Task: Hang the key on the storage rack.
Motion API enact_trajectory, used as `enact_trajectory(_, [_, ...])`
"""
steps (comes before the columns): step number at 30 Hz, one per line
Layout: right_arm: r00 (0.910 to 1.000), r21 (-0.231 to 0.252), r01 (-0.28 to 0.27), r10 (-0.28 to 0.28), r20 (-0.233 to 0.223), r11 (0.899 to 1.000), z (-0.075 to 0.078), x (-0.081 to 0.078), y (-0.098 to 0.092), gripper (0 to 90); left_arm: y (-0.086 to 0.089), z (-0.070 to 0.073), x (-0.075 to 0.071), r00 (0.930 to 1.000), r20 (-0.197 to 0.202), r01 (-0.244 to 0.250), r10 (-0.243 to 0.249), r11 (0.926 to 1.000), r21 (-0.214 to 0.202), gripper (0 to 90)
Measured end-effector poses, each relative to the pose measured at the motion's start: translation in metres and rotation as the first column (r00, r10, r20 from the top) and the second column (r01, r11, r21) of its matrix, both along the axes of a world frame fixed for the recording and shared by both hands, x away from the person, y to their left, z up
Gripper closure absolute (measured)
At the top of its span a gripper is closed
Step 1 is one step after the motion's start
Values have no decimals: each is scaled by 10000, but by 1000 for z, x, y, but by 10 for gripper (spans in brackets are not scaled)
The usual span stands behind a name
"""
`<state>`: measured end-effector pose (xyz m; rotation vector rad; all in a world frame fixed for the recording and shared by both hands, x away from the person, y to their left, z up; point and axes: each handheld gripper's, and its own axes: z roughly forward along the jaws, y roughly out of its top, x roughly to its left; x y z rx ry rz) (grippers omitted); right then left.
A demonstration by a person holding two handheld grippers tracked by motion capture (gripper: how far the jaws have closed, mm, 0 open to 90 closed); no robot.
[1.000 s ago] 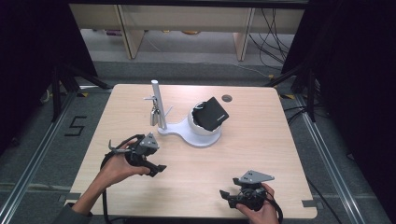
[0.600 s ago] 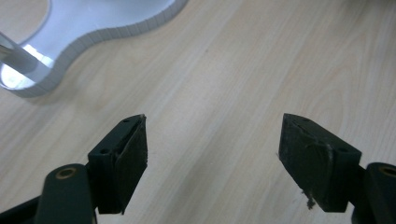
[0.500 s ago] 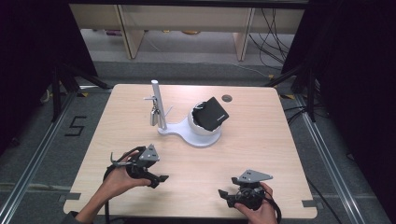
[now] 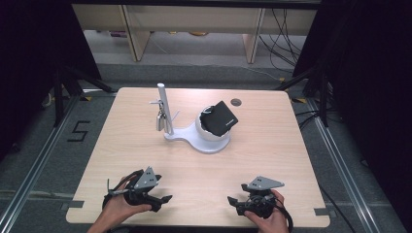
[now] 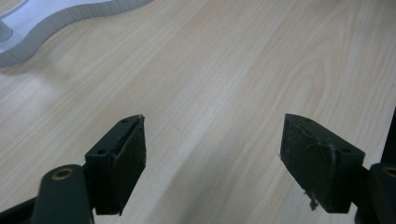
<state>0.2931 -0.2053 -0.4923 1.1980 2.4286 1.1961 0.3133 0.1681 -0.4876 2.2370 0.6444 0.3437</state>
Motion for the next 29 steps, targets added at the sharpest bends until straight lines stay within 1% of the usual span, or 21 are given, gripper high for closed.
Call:
enact_trajectory(1, [9996, -152, 150, -147, 222, 9998, 1, -1, 0, 301, 1, -2, -2, 10000, -12, -19, 19, 10000, -44, 222])
enact_trajectory(4, [9999, -85, 100, -100, 71, 9999, 1, -1, 0, 294, 2, -8, -10, 9999, -161, -55, 48, 9990, -437, 215])
enact_trajectory(5, [9998, -176, 92, -89, 178, 9998, 1, -1, 0, 293, 3, -9, -13, 9999, -155, -83, 75, 9986, -523, 214])
enact_trajectory(6, [9998, -115, 183, -183, -4, 9998, 1, -3, 2, 288, 3, -11, -15, 9997, -109, -240, 235, 9981, -563, 213])
enact_trajectory(7, [9999, -109, 172, -172, -14, 9998, 1, -3, 2, 283, 4, -10, -17, 9998, -22, -177, 176, 9985, -524, 213])
enact_trajectory(8, [9998, -171, -59, 63, 210, 9998, 0, 0, 1, 278, 4, -11, -19, 9997, -19, -234, 233, 9983, -529, 213])
enact_trajectory(9, [9997, -217, 19, -13, 249, 9998, 0, -1, 1, 276, 3, -12, -22, 9996, 123, -243, 249, 9985, -489, 212])
enact_trajectory(10, [9996, -233, 45, -39, 266, 9997, 0, -1, 2, 276, 3, -12, -23, 9997, 153, -181, 188, 9988, -449, 211])
enact_trajectory(12, [9996, -224, 18, -12, 280, 9997, 0, -1, 2, 271, 3, -13, -24, 9994, 271, -195, 197, 9998, -85, 211])
enact_trajectory(13, [9996, -262, 46, -38, 285, 9996, 0, -1, 2, 270, 3, -13, -24, 9996, 273, -79, 80, 10000, -58, 210])
enact_trajectory(15, [9997, -270, 50, -44, 220, 9996, 0, -1, 2, 270, 3, -14, -23, 9998, 216, -54, 56, 9999, -121, 209])
enact_trajectory(16, [9997, -275, 31, -24, 225, 9996, 0, -1, 2, 269, 3, -14, -23, 9996, 277, -90, 91, 10000, -13, 208])
enact_trajectory(17, [9998, -248, -8, 13, 207, 9997, 0, -1, 2, 269, 2, -16, -23, 9996, 124, -238, 239, 9996, -151, 207])
enact_trajectory(18, [9999, -242, -16, 20, 171, 9997, 0, -1, 3, 268, 3, -15, -22, 9997, 229, -84, 84, 10000, 34, 206])
enact_trajectory(19, [9999, -239, -15, 19, 163, 9997, 0, -1, 3, 267, 4, -15, -21, 9995, 284, -150, 146, 9998, 153, 205])
enact_trajectory(20, [9999, -232, -11, 15, 164, 9997, 0, -1, 3, 266, 3, -16, -22, 9997, 215, -151, 150, 9999, 35, 204])
enact_trajectory(21, [9998, -221, -25, 29, 190, 9998, 0, -1, 3, 265, 4, -15, -22, 9997, 225, -139, 135, 9998, 165, 204])
enact_trajectory(24, [9998, -244, -14, 19, 190, 9997, 0, -1, 2, 263, 3, -16, -22, 9998, 153, -112, 110, 9999, 104, 202])
enact_trajectory(27, [9998, -293, 60, -54, 183, 9996, 0, -1, 3, 261, 3, -17, -21, 9997, 205, -145, 140, 9996, 250, 201])
enact_trajectory(28, [9998, -303, 54, -49, 174, 9995, 0, -1, 3, 260, 3, -17, -22, 9998, 142, -127, 124, 9998, 169, 201])
enact_trajectory(29, [9997, -343, 75, -67, 232, 9994, 0, -1, 2, 260, 3, -17, -22, 9998, 165, -119, 115, 9997, 216, 203])
